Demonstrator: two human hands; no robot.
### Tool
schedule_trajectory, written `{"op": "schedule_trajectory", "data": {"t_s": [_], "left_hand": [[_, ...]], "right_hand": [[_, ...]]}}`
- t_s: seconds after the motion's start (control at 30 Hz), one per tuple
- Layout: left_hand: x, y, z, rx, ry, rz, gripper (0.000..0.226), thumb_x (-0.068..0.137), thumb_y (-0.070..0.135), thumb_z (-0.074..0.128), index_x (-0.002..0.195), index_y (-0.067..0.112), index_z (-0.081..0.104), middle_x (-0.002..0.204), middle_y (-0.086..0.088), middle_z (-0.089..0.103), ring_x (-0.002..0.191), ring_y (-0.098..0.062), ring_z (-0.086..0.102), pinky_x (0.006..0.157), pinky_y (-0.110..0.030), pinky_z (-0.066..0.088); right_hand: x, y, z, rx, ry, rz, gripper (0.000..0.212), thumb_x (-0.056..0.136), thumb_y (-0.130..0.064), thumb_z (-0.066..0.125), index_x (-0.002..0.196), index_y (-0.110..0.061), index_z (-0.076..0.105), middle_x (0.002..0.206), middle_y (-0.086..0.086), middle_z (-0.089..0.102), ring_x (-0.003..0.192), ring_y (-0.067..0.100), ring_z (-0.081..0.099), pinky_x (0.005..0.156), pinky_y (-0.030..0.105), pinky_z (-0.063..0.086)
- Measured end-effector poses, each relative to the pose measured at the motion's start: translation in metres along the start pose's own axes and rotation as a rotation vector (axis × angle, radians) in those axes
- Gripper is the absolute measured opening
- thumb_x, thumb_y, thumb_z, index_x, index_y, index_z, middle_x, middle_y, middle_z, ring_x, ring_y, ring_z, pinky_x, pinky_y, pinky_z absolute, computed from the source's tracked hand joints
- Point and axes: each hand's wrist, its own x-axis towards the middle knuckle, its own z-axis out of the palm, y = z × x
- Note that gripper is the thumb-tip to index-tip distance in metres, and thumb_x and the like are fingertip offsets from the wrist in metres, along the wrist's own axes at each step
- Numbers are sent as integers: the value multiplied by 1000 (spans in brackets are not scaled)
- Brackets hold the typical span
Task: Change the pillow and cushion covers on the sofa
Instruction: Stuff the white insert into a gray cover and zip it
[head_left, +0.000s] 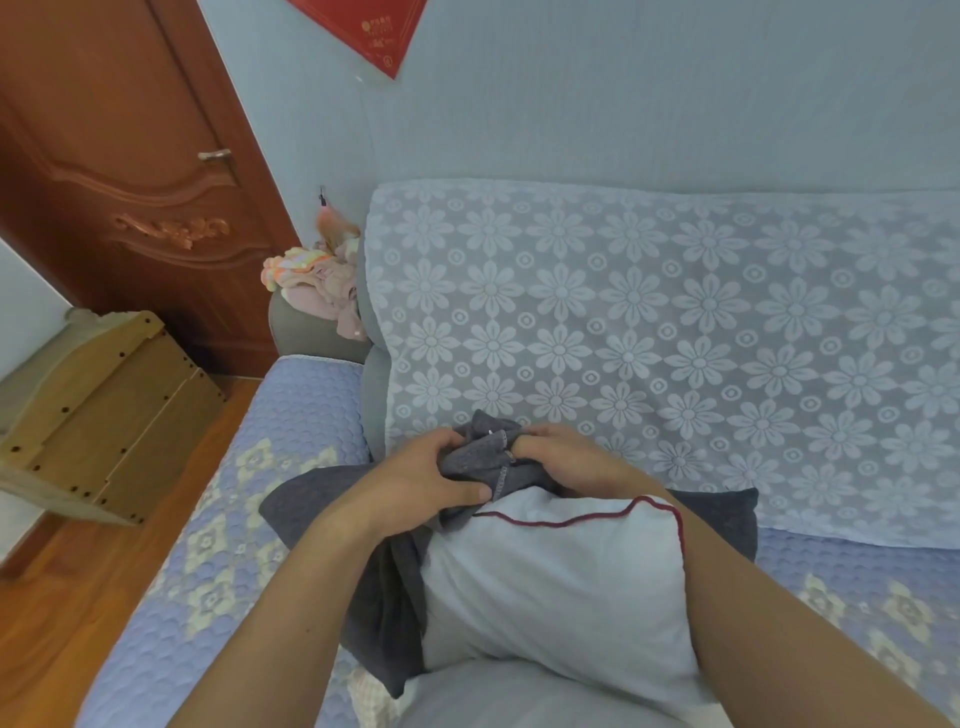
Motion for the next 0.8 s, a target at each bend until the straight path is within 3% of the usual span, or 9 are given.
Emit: {"op": "schedule_trajectory", "data": {"t_s": [0.1, 0.2, 0.27, 0.37, 0.43, 0.5, 0.6, 0.7, 0.8], "left_hand": [[-1, 2, 3, 74, 49, 37, 11, 92, 27, 72, 102, 31, 68, 91, 7, 73, 88, -13, 68, 78, -31, 53], [1, 2, 9, -322, 183, -28, 19, 99, 8, 57, 94, 15, 74, 87, -8, 77, 85, -26, 71, 82, -39, 54], [2, 7, 14, -471, 213, -61, 17, 101, 8, 56, 99, 5, 73, 93, -20, 76, 85, -29, 70, 81, -40, 53], [0, 13, 16, -537, 156, -77, 19, 99, 15, 62, 106, 0, 72, 96, -22, 76, 84, -29, 72, 82, -39, 54], [-2, 13, 10, -516, 56, -98, 24, 97, 21, 66, 111, 3, 73, 100, -17, 77, 94, -30, 74, 90, -40, 55], [-3, 10, 2, -549, -18, -144, 25, 95, 22, 69, 113, 6, 73, 106, -17, 76, 102, -32, 73, 96, -43, 55], [4, 1, -7, -628, 31, -204, 31, 90, 21, 75, 114, 3, 70, 109, -22, 74, 102, -35, 72, 94, -45, 57], [9, -2, -4, -608, 99, -180, 34, 89, 28, 76, 113, 5, 70, 108, -18, 76, 101, -30, 73, 94, -42, 58], [4, -5, -3, -506, 3, -94, 41, 86, 40, 78, 116, 12, 70, 110, -8, 77, 104, -22, 73, 98, -39, 55]], "right_hand": [[-2, 4, -12, -16, -149, -41, 40, 79, -36, 74, 115, -20, 72, 116, 5, 73, 114, 26, 67, 109, 44, 45], [-10, -1, -11, -214, -273, -68, 36, 84, -29, 78, 119, -27, 68, 116, -6, 73, 112, 13, 67, 99, 29, 49], [-7, -3, -4, -359, -88, -120, 22, 84, -28, 79, 105, -29, 72, 97, -12, 74, 92, 4, 69, 83, 20, 49], [-8, -3, -2, -210, 90, -198, 3, 89, -20, 73, 91, -20, 72, 79, -9, 70, 74, 4, 64, 69, 19, 49], [-12, -1, -4, -63, 78, -189, 11, 91, -11, 69, 100, -18, 72, 90, -2, 76, 84, 11, 70, 74, 19, 52], [-9, 7, -5, 62, 21, -142, 22, 90, -9, 67, 110, -17, 72, 105, 6, 76, 100, 21, 72, 89, 32, 54], [-1, 16, 1, 140, -128, -44, 41, 84, -23, 72, 124, -14, 68, 125, 14, 68, 120, 33, 63, 113, 51, 39], [-8, 8, -2, 79, -183, -5, 53, 81, -48, 77, 123, -16, 69, 125, 8, 70, 121, 29, 63, 115, 50, 37], [-16, 5, -8, 57, -256, -77, 41, 90, -26, 73, 129, -17, 65, 128, 6, 68, 123, 24, 62, 113, 42, 39]]}}
